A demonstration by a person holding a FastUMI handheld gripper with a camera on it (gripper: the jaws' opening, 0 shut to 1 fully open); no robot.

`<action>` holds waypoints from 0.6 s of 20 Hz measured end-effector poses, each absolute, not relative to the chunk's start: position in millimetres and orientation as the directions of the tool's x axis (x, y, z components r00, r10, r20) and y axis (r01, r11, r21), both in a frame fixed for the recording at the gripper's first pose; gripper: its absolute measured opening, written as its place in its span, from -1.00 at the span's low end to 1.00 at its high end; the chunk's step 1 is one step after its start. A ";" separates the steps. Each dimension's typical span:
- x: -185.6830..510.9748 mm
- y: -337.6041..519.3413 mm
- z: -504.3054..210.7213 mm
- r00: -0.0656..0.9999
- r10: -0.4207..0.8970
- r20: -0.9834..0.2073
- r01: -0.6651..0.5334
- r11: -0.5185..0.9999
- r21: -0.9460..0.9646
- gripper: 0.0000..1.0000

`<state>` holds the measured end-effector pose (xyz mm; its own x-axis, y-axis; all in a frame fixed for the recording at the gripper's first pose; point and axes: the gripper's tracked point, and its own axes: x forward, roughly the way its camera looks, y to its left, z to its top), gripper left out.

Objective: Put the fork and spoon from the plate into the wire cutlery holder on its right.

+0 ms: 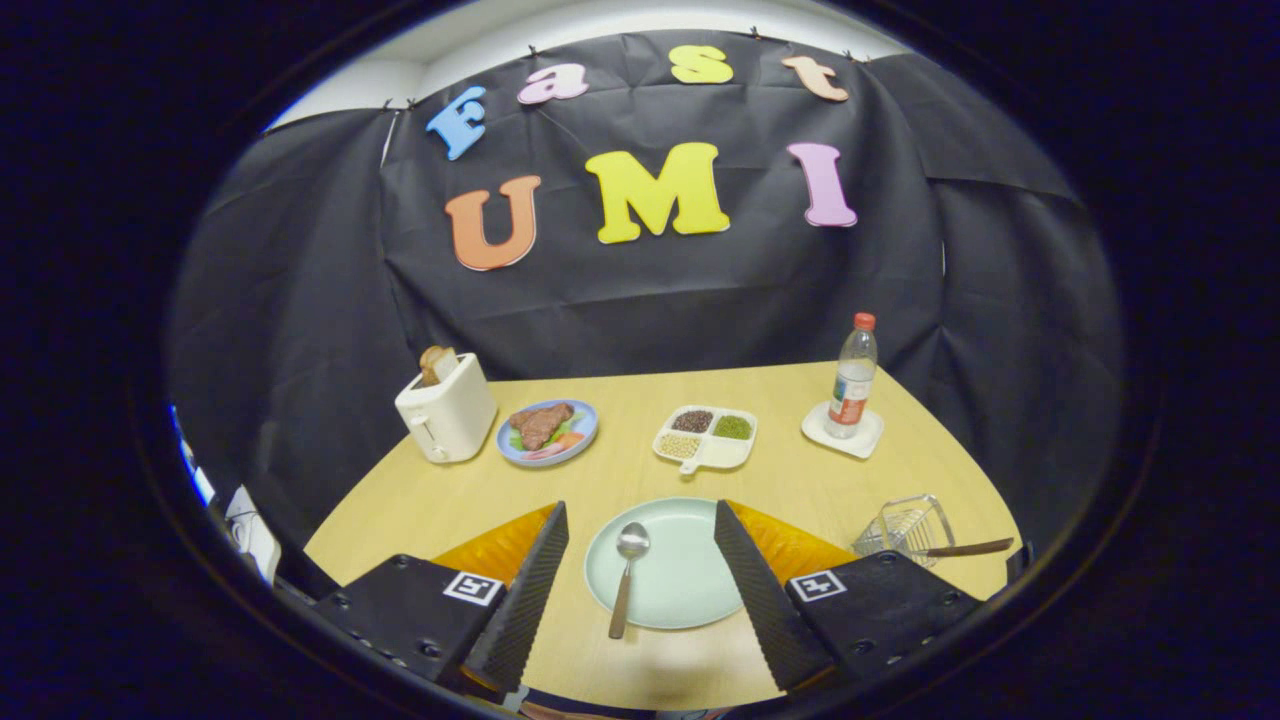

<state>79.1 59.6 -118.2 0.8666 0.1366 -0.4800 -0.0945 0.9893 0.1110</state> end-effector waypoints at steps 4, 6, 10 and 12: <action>95.2 74.8 -162.1 0.807 0.107 -0.581 -0.098 0.994 0.047 0.77; 98.2 79.8 -189.0 0.758 0.095 -0.645 -0.110 0.994 0.017 0.77; 107.5 86.8 -235.6 0.666 0.069 -0.743 -0.100 0.995 0.003 0.77; 112.0 90.2 -250.5 0.636 0.055 -0.770 -0.091 0.996 -0.004 0.77</action>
